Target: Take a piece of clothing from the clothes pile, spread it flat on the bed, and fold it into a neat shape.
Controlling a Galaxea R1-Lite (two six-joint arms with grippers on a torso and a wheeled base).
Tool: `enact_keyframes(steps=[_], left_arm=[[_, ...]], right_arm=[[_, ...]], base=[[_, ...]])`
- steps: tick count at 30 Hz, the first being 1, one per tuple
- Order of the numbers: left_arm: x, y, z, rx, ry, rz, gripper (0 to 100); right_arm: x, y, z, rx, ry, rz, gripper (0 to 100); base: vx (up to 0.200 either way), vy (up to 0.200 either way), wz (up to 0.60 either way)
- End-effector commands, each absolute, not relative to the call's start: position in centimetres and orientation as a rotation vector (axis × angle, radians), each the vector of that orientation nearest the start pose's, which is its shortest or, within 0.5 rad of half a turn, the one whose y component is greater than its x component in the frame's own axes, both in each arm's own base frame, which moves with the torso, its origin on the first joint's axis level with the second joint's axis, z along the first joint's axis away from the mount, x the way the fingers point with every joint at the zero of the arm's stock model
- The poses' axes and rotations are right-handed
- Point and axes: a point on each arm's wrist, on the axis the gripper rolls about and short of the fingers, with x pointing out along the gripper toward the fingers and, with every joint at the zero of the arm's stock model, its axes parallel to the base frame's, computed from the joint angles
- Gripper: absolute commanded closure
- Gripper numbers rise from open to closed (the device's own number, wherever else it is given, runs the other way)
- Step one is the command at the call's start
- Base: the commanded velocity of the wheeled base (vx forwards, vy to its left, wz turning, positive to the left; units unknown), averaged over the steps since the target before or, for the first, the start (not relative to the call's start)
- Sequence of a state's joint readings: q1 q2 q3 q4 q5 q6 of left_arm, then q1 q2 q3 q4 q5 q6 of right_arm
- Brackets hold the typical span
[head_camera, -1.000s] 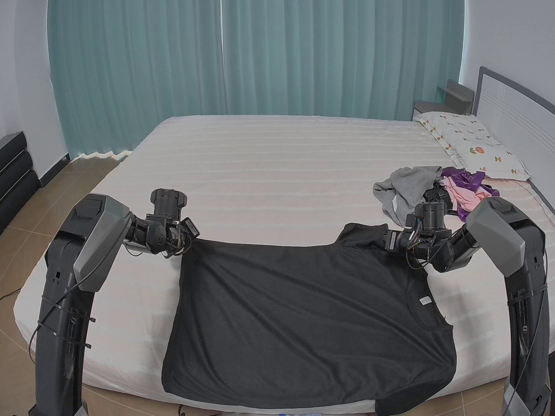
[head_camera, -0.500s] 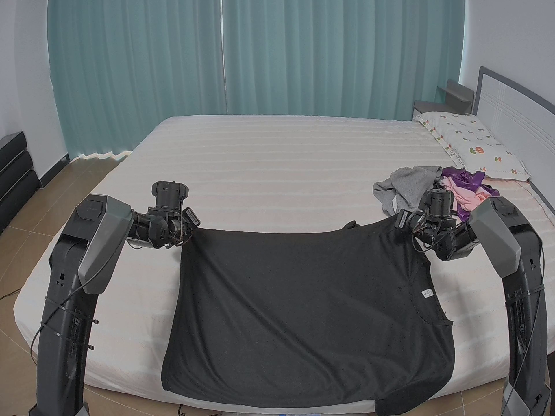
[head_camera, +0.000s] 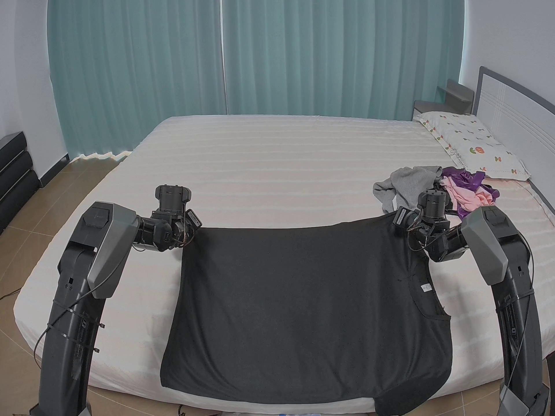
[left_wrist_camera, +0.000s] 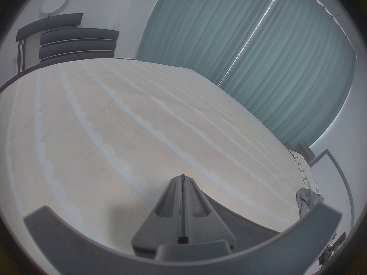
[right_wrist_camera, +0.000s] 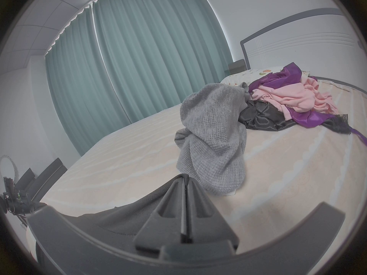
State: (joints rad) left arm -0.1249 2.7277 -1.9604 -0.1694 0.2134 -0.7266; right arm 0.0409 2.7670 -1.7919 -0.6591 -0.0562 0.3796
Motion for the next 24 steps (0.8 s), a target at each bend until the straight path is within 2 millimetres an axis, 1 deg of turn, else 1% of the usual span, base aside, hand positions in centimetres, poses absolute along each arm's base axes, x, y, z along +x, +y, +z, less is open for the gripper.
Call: enact_keyframes(steps=[1, 4, 5, 6, 7, 8, 9, 10, 13, 15, 18, 20, 22, 24], left_arm=[[53.5, -6.3, -1.6, -0.600, 0.541, 0.300, 100], [53.5, -6.3, -1.7, -0.601, 0.548, 0.301, 100], [53.5, -6.3, -1.7, -0.601, 0.548, 0.301, 100], [53.5, -6.4, -2.0, -0.599, 0.554, 0.301, 100], [53.5, -6.4, -2.0, -0.599, 0.554, 0.301, 0], [53.5, -6.4, -2.4, -0.597, 0.559, 0.304, 0], [53.5, -6.4, -2.4, -0.597, 0.559, 0.304, 0], [53.4, -6.5, -2.5, -0.595, 0.563, 0.303, 0], [53.2, -6.4, -2.5, -0.596, 0.573, 0.310, 0], [53.0, -6.0, -2.2, -0.618, 0.572, 0.325, 0], [52.2, -5.1, 0.5, -0.665, 0.552, 0.344, 0], [50.9, -4.4, 2.0, -0.689, 0.570, 0.346, 0], [49.6, -3.8, 2.9, -0.708, 0.602, 0.337, 0], [47.8, -3.4, 3.9, -0.736, 0.643, 0.324, 0]], right_arm=[[53.7, 2.2, -3.9, 0.360, 0.329, -0.077, 100], [53.6, 2.2, -4.3, 0.360, 0.338, -0.078, 100], [53.6, 2.2, -4.3, 0.360, 0.338, -0.078, 0], [53.6, 2.2, -4.5, 0.361, 0.344, -0.077, 0], [53.6, 2.2, -4.5, 0.361, 0.344, -0.077, 0], [53.4, 2.4, -4.8, 0.365, 0.355, -0.070, 0], [53.4, 2.4, -4.8, 0.365, 0.355, -0.070, 0], [53.1, 2.6, -5.3, 0.366, 0.375, -0.066, 0], [52.6, 2.2, -5.2, 0.366, 0.397, -0.075, 0], [52.1, 1.7, -3.7, 0.376, 0.384, -0.083, 0], [50.8, 0.8, -0.8, 0.432, 0.380, -0.087, 0], [48.9, 0.5, 1.3, 0.496, 0.408, -0.056, 0], [46.6, -0.1, 2.6, 0.543, 0.455, -0.022, 0], [44.3, -0.5, 3.3, 0.580, 0.512, 0.025, 0]], base=[[0.000, 0.000, 0.00], [0.000, 0.000, 0.00], [0.000, 0.000, 0.00], [0.000, 0.000, 0.00], [0.000, 0.000, 0.00], [0.000, 0.000, 0.00], [0.000, 0.000, 0.00], [0.000, 0.000, 0.00], [0.000, 0.000, 0.00], [0.000, 0.000, 0.00], [0.000, 0.000, 0.00], [0.000, 0.000, 0.00], [0.000, 0.000, 0.00], [0.000, 0.000, 0.00]])
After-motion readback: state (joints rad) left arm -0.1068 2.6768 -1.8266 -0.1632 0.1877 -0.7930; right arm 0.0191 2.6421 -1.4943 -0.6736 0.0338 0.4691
